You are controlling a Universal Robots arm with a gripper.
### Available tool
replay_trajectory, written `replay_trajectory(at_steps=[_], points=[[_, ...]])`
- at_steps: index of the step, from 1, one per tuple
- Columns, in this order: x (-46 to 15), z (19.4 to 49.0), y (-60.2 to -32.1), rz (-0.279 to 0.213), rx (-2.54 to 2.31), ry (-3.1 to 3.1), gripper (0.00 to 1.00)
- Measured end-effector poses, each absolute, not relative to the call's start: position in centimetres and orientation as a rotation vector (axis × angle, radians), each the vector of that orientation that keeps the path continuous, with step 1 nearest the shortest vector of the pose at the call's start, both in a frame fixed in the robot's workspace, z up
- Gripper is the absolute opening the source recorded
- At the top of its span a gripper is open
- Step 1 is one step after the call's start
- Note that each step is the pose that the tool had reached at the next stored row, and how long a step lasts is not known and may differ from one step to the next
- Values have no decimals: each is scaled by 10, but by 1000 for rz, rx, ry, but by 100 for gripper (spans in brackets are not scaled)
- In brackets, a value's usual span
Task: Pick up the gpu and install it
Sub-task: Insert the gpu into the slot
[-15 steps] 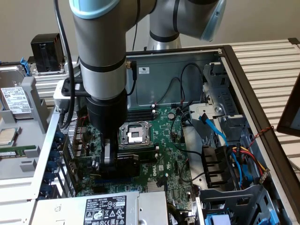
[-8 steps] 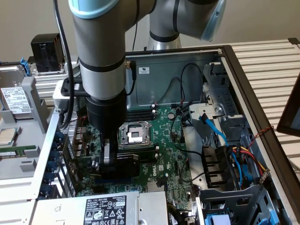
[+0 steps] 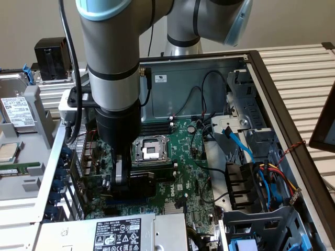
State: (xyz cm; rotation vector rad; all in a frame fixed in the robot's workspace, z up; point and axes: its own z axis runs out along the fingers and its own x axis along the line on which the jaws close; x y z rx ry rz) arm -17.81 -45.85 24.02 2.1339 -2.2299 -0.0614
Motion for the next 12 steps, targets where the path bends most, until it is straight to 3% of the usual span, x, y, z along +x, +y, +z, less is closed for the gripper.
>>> replay_trajectory(at_steps=[12], points=[[-178,238,-459,-61,2135,-2229,27]])
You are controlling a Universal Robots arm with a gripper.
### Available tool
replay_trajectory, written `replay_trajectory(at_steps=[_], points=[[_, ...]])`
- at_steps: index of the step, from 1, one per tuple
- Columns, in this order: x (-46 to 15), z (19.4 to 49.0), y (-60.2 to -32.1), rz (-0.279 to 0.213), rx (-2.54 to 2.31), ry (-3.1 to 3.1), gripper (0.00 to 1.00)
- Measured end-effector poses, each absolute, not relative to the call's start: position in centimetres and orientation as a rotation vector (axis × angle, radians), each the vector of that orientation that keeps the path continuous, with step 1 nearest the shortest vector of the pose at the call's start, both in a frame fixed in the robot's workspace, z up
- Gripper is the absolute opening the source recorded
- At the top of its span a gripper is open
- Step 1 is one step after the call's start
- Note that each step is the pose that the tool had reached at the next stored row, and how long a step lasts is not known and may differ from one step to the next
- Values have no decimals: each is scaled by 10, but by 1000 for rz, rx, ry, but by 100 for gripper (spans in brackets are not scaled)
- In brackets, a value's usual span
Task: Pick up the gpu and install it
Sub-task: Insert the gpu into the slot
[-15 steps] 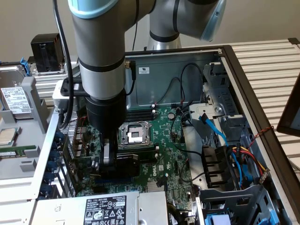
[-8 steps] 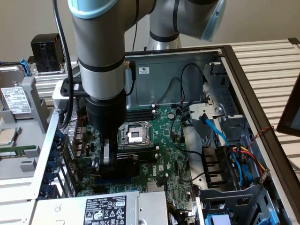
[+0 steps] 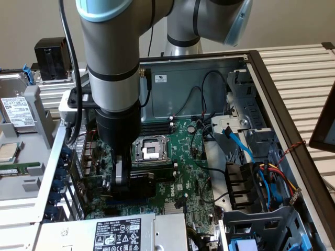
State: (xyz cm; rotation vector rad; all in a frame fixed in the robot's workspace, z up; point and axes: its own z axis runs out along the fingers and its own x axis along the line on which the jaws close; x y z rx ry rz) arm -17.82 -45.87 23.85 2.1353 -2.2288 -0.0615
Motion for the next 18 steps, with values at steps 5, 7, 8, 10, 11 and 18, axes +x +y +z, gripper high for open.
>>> replay_trajectory(at_steps=[5,7,8,10,11,18], points=[[-178,238,-459,-62,2135,-2229,27],[-178,238,-459,-62,2135,-2229,27],[-178,238,-459,-62,2135,-2229,27],[-178,238,-459,-62,2135,-2229,27],[-178,238,-459,-62,2135,-2229,27],[-179,244,-458,-66,2135,-2233,41]])
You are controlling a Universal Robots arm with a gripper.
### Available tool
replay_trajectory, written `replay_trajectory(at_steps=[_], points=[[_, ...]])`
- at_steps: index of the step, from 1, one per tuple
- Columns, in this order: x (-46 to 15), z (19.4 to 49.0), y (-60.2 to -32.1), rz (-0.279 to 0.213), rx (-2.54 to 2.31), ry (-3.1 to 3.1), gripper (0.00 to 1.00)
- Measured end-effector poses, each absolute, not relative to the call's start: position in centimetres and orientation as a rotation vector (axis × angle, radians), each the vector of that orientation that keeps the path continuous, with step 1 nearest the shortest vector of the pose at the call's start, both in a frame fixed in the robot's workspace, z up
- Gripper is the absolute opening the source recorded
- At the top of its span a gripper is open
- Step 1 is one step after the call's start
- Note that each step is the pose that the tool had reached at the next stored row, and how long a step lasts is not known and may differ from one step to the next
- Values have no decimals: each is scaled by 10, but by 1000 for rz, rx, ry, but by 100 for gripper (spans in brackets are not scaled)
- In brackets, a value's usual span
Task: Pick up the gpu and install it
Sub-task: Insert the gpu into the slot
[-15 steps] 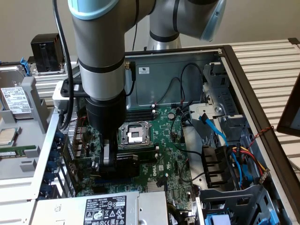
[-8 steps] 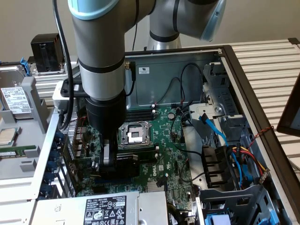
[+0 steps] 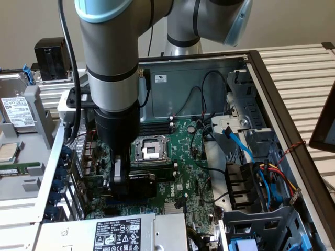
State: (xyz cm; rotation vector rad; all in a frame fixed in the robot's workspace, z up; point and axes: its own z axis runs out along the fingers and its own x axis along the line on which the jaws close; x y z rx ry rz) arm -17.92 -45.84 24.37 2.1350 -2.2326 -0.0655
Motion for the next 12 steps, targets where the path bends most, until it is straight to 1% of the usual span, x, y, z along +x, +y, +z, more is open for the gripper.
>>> replay_trajectory(at_steps=[12], points=[[-181,297,-458,-66,2135,-2233,41]])
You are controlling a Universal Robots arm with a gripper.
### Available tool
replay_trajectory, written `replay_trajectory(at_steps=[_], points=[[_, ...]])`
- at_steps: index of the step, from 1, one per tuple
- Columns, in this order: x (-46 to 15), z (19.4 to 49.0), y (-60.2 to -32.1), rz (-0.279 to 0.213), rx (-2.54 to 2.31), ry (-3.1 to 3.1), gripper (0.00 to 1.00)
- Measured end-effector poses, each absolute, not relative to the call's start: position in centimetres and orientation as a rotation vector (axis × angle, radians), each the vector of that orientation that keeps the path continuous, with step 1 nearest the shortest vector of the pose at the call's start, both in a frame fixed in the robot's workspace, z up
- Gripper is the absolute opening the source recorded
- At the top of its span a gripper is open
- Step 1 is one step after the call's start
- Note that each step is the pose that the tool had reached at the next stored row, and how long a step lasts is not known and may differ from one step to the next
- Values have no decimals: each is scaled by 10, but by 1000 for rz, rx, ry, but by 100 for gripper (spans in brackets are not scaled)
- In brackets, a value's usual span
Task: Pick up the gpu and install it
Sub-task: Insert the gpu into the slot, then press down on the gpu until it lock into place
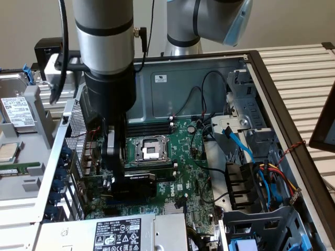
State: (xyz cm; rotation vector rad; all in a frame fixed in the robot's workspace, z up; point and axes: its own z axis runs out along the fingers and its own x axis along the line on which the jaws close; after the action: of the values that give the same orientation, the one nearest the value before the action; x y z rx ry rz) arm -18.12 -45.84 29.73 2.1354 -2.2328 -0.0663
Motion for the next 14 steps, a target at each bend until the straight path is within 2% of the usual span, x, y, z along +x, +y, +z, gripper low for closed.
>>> replay_trajectory(at_steps=[3,14], points=[[-181,307,-458,-66,2135,-2233,41],[-181,307,-458,-66,2135,-2233,41]])
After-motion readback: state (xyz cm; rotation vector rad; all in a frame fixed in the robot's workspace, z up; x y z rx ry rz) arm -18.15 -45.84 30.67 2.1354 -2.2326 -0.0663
